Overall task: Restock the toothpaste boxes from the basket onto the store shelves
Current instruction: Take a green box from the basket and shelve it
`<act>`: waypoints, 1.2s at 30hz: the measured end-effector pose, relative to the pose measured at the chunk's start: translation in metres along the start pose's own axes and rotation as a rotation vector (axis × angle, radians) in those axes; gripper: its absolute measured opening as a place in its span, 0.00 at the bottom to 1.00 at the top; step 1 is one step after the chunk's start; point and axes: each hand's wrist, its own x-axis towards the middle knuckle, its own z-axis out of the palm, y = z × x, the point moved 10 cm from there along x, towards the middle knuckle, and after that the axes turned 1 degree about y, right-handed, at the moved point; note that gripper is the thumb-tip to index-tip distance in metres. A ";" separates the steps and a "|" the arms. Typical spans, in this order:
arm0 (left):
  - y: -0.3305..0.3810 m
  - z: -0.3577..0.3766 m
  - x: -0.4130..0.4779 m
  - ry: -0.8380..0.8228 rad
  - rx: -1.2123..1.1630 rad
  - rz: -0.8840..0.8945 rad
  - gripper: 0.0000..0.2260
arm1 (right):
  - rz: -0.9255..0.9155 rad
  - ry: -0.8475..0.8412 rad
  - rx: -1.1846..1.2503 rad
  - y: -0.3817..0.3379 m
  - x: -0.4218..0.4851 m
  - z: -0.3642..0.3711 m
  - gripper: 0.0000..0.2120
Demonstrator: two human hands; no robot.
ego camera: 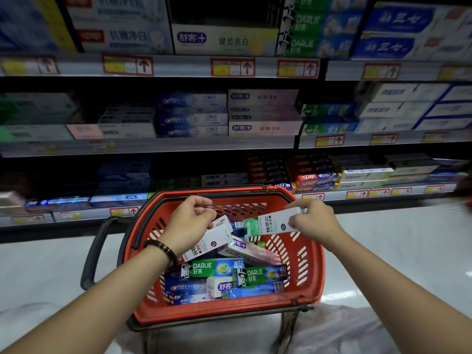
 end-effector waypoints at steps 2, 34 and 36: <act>0.000 -0.001 0.000 -0.003 -0.010 -0.004 0.09 | 0.013 0.015 0.072 -0.001 0.000 -0.007 0.10; 0.024 -0.065 -0.004 0.000 -0.184 0.187 0.28 | -0.185 -0.249 0.782 -0.095 -0.015 0.001 0.18; 0.028 -0.071 -0.005 0.018 -0.208 0.206 0.28 | -0.199 -0.232 0.807 -0.099 -0.015 0.000 0.18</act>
